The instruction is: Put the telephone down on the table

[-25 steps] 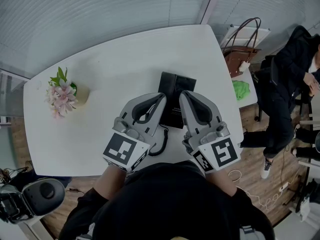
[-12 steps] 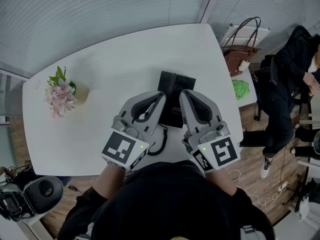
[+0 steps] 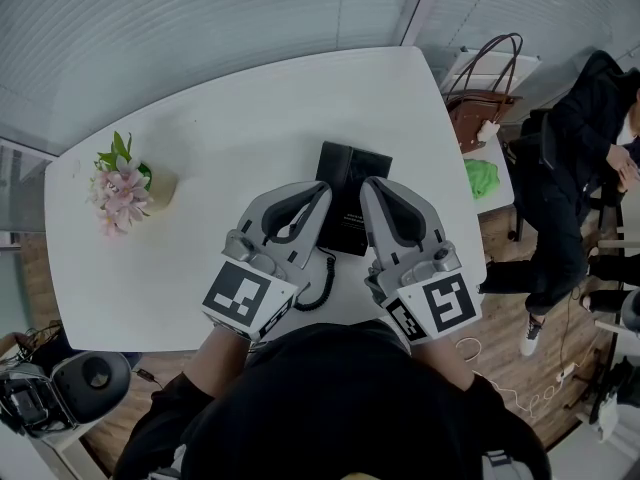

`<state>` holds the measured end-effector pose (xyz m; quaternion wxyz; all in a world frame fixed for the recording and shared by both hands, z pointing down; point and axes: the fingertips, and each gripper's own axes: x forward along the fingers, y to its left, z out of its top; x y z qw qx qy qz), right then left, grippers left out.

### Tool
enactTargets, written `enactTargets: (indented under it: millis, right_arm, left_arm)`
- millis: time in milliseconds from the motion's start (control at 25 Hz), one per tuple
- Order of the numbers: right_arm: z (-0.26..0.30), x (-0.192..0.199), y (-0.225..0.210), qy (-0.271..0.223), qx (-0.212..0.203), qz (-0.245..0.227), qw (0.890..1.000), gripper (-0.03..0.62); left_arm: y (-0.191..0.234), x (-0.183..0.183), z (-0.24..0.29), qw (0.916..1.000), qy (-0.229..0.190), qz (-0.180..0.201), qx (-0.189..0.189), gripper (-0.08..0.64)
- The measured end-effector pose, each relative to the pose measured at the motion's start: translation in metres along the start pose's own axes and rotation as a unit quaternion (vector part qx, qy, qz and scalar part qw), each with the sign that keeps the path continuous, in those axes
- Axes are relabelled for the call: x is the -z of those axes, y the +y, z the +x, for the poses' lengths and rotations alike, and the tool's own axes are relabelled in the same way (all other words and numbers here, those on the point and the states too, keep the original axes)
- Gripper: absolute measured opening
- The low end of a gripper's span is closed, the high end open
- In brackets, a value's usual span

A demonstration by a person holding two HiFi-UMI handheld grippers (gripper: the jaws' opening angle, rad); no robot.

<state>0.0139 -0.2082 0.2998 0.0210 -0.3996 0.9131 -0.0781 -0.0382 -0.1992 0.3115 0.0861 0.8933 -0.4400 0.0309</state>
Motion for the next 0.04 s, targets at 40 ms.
enactTargets:
  millis: [40]
  right_arm:
    - [-0.0001,-0.0003,-0.0003,0.0,0.0,0.0,1.0,0.005]
  left_arm:
    - [-0.0003,-0.0024,0.0009,1.0,-0.006,0.001,0.0,0.014]
